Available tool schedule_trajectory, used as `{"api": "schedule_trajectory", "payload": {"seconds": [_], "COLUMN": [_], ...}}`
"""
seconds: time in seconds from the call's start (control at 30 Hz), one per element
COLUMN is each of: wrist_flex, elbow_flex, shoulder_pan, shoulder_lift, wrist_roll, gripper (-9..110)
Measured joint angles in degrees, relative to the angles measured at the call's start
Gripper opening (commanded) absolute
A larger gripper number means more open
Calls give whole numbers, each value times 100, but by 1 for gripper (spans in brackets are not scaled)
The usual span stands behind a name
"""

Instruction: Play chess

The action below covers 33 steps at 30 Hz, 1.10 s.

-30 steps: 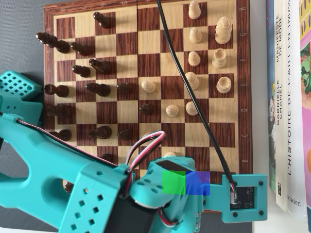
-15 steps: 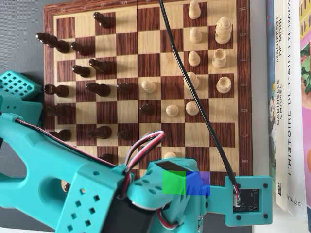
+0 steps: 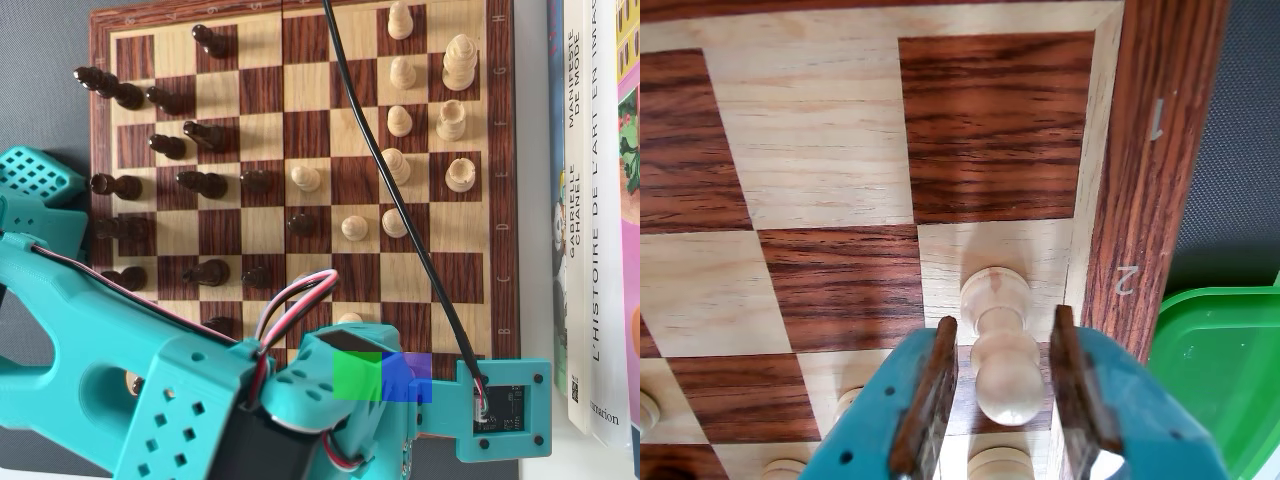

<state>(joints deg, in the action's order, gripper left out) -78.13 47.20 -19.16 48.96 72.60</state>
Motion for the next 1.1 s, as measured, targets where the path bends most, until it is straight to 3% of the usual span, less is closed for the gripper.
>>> {"api": "schedule_trajectory", "payload": {"seconds": [1.1], "wrist_flex": [211], "elbow_flex": [0], "shoulder_pan": [0], "shoulder_lift": [0], "wrist_roll": [0], "gripper": [10]}}
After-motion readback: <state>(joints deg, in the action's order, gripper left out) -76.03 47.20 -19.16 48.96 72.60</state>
